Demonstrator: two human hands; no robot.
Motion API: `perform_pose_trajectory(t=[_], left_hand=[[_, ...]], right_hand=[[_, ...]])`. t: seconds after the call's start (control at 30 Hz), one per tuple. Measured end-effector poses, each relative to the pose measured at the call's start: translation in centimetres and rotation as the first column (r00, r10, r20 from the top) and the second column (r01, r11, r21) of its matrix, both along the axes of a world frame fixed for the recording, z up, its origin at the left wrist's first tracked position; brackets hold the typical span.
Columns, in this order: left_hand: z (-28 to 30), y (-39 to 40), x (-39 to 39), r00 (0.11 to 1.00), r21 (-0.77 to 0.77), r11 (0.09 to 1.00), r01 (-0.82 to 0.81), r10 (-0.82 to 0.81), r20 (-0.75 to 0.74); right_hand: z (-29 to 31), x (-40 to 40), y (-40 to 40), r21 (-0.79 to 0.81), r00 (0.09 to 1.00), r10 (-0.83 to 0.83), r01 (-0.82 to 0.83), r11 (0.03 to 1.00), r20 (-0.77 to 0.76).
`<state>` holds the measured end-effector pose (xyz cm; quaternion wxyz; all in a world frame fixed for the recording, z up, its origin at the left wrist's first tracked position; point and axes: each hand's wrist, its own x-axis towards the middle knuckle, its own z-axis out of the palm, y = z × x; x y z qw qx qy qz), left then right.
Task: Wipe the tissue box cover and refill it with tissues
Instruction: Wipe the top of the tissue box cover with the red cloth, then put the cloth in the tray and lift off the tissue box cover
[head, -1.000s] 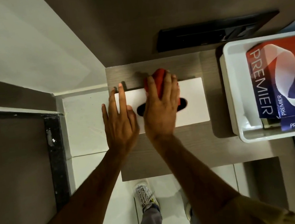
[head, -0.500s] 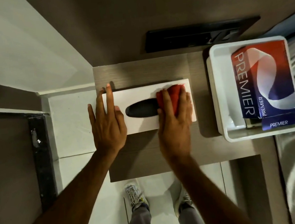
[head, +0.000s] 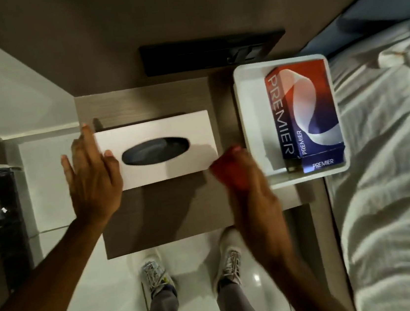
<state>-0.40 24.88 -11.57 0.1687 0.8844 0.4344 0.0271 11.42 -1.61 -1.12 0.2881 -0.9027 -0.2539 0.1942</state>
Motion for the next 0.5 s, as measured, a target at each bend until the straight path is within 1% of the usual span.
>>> perform_pose_trajectory(t=[0.03, 0.07, 0.1, 0.17, 0.27, 0.37, 0.43, 0.5], left_hand=[[0.2, -0.2, 0.0, 0.998, -0.021, 0.998, -0.055, 0.055, 0.019], [0.4, -0.4, -0.1, 0.993, -0.044, 0.993, -0.108, 0.110, 0.036], [0.7, -0.9, -0.1, 0.987, -0.067, 0.986, -0.151, 0.154, 0.047], [1.2, -1.9, 0.0, 0.974, -0.138, 0.967, -0.213, 0.222, 0.049], [1.6, -2.9, 1.0, 0.946, -0.265, 0.912, -0.312, 0.324, -0.001], [1.7, -3.0, 2.2, 0.914, -0.311, 0.868, -0.386, 0.407, 0.001], [1.7, -2.8, 2.7, 0.891, -0.327, 0.842, -0.429, 0.455, 0.002], [1.9, -2.7, 3.1, 0.864, -0.353, 0.806, -0.476, 0.503, -0.015]], right_hand=[[0.2, 1.8, -1.1, 0.032, 0.991, -0.117, 0.115, 0.993, 0.062], [0.0, 3.7, -1.8, 0.061, 0.967, -0.236, 0.231, 0.971, 0.093], [-0.3, 5.4, -2.1, 0.066, 0.944, -0.319, 0.314, 0.947, 0.084], [-2.0, 8.0, -2.2, -0.011, 0.920, -0.390, 0.391, 0.920, 0.044], [-4.9, 9.2, -2.3, -0.165, 0.948, -0.318, 0.313, 0.935, -0.003], [-6.8, 9.4, -2.7, -0.280, 0.976, -0.212, 0.190, 0.941, -0.050], [-7.0, 9.6, -3.1, -0.304, 0.985, -0.170, 0.153, 0.940, -0.028], [-6.1, 9.5, -3.5, -0.284, 0.986, -0.153, 0.164, 0.945, 0.062]])
